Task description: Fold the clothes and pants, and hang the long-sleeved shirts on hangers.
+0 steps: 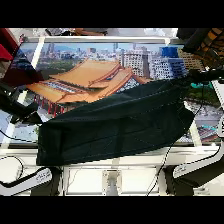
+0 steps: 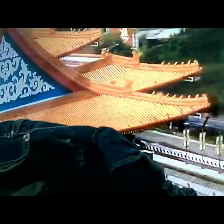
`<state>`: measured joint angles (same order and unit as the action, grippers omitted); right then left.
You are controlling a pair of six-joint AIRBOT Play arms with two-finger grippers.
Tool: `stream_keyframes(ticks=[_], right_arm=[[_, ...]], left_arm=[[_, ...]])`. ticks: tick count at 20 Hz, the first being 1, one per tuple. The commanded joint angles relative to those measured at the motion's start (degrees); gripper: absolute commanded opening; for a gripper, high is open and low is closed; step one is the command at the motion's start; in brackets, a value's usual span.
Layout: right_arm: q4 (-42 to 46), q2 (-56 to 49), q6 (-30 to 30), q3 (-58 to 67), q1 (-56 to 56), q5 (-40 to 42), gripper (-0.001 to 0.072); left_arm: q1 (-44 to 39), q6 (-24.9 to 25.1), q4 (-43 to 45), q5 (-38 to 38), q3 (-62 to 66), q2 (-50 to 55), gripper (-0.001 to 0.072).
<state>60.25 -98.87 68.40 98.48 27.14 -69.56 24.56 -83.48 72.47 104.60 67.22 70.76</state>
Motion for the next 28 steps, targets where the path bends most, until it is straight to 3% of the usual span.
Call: stream_keyframes(ticks=[1,5,9,10,12,13,17,22,23,28], right_arm=[[0.48,-0.31,-0.07,0.07,-0.02,0.17,0.0018],[6.32,-0.31,1.99,0.07,-0.02,0.85,0.0018],[10.43,-0.31,3.02,0.07,0.02,1.16,0.0017],[10.75,-0.31,3.02,0.07,0.02,1.20,0.0018],[11.82,-0.31,3.15,0.07,0.02,1.33,0.0017],[12.20,-0.33,3.15,0.07,0.02,1.40,0.0017],[13.35,-0.33,3.15,0.07,0.02,1.57,0.0017],[13.49,-0.33,3.13,0.07,0.02,1.60,0.0018],[13.49,-0.33,3.13,0.07,0.02,1.57,0.0018],[13.09,-0.33,3.13,0.07,-0.02,1.62,0.0018]], left_arm=[[1.66,-1.18,3.80,0.28,-5.60,-2.47,0.0043],[1.62,3.76,1.64,-2.49,-12.11,-5.35,0.0043],[2.38,4.07,1.60,-2.80,-12.09,-7.69,0.0044],[2.78,4.07,1.60,-2.32,-12.07,-7.93,0.0085],[3.19,3.96,1.60,-1.03,-12.07,-8.11,0.0389],[3.15,3.85,0.83,-0.57,-12.07,-8.13,0.0420],[3.17,4.22,-2.64,-0.46,-12.07,-8.13,0.0418],[3.17,-0.42,11.63,-3.08,-12.09,-8.13,0.0396],[3.19,-1.25,13.29,-4.44,-12.09,-8.13,0.0339],[3.34,-2.25,9.11,-13.40,-14.51,-8.00,0.0333]])
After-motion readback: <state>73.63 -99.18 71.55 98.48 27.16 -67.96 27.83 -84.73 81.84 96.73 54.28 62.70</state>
